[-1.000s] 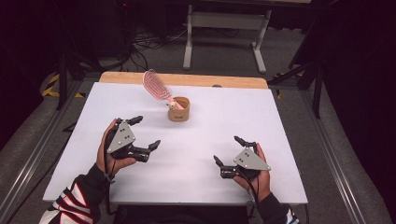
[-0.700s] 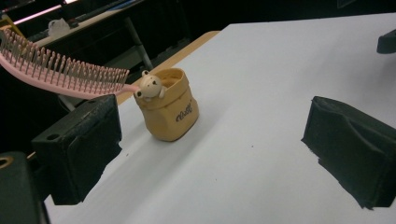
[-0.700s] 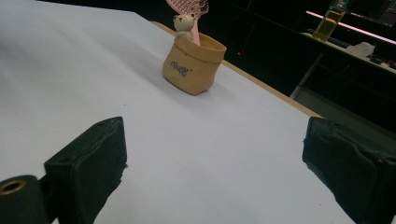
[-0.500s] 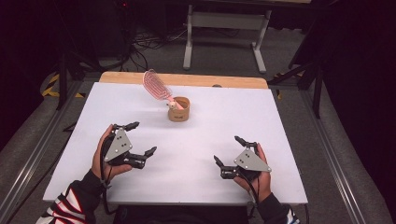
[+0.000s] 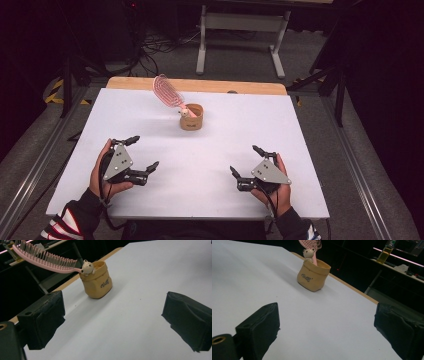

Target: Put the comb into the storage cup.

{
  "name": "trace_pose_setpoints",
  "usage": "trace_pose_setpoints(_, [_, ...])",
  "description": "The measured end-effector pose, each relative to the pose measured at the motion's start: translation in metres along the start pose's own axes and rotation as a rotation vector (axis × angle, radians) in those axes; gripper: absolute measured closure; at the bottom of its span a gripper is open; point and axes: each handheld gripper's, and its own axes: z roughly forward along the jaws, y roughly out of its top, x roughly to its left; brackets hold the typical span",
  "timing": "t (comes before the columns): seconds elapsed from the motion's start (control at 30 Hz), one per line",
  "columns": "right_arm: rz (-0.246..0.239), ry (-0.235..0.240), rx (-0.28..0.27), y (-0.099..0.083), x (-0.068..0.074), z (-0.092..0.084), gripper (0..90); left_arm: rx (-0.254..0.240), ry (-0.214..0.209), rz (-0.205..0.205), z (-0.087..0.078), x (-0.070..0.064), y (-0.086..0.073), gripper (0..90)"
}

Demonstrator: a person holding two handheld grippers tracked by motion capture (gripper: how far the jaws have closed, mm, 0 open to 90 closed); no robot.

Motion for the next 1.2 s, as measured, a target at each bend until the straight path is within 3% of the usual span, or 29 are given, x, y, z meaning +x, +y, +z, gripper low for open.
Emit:
trace_pose_setpoints(0.7, [0.018,-0.032,0.012,-0.003,-0.006,-0.003,6.7,0.089,0.02,-0.058,-0.012,0.001,-0.035,5.5])
trace_pose_setpoints(0.83, [0.032,-0.034,0.022,-0.005,-0.007,-0.003,6.7,0.103,0.018,-0.111,-0.017,0.002,-0.046,5.7])
trace_pose_setpoints(0.93, [0.03,-0.037,0.029,-0.007,-0.007,-0.003,6.6,0.121,0.023,-0.1,-0.018,0.003,-0.051,5.7])
trace_pose_setpoints(0.97, [0.032,-0.036,0.028,-0.007,-0.007,-0.003,6.4,0.126,0.021,-0.117,-0.018,0.004,-0.054,5.7])
trace_pose_setpoints(1.2, [0.036,-0.04,0.039,-0.01,-0.009,-0.004,5.5,0.122,0.021,-0.119,-0.018,0.004,-0.053,5.6])
